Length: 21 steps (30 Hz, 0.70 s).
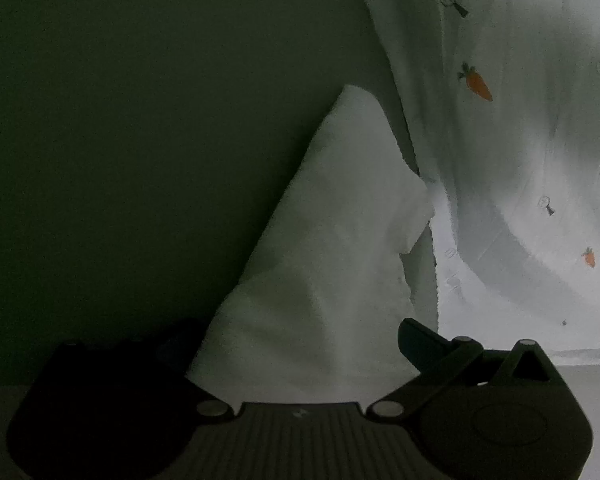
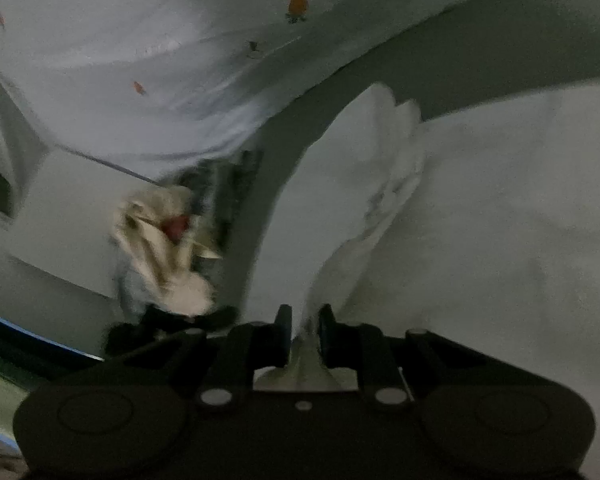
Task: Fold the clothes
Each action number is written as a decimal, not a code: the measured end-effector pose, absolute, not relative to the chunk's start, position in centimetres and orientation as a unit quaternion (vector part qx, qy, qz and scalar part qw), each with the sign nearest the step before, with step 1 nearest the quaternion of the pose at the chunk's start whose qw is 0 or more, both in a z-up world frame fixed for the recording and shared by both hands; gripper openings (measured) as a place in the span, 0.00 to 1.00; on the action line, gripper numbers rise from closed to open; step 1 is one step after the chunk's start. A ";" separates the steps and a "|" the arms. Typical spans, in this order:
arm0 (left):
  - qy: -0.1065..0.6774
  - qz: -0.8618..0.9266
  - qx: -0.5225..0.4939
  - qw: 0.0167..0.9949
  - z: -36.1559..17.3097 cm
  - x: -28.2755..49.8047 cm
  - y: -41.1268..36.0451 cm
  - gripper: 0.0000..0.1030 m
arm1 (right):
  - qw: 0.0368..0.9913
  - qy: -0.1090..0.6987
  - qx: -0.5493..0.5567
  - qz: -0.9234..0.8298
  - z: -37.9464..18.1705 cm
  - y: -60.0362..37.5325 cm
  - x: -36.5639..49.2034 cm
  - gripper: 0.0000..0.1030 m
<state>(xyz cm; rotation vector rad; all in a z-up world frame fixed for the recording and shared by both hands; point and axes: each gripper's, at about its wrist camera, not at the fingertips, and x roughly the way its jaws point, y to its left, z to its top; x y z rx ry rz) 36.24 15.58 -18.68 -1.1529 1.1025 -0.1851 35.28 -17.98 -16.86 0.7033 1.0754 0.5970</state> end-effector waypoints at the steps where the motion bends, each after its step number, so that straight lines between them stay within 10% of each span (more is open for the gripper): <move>1: 0.496 -0.083 -0.513 0.696 -18.6 36.3 15.5 1.00 | 0.751 0.494 0.337 0.281 -17.4 -18.2 35.5 0.17; 9: 0.486 -0.085 -0.523 0.695 -18.5 35.6 15.6 1.00 | 0.715 0.545 0.383 0.211 -22.2 -18.4 37.9 0.25; 12: 0.484 -0.086 -0.533 0.689 -18.7 35.6 15.8 1.00 | 0.712 0.546 0.394 0.202 -22.8 -18.7 38.3 0.12; 21: 0.539 -0.074 -0.288 0.788 -13.5 37.7 10.5 1.00 | 0.866 0.386 0.163 0.272 -10.8 -19.5 31.9 0.04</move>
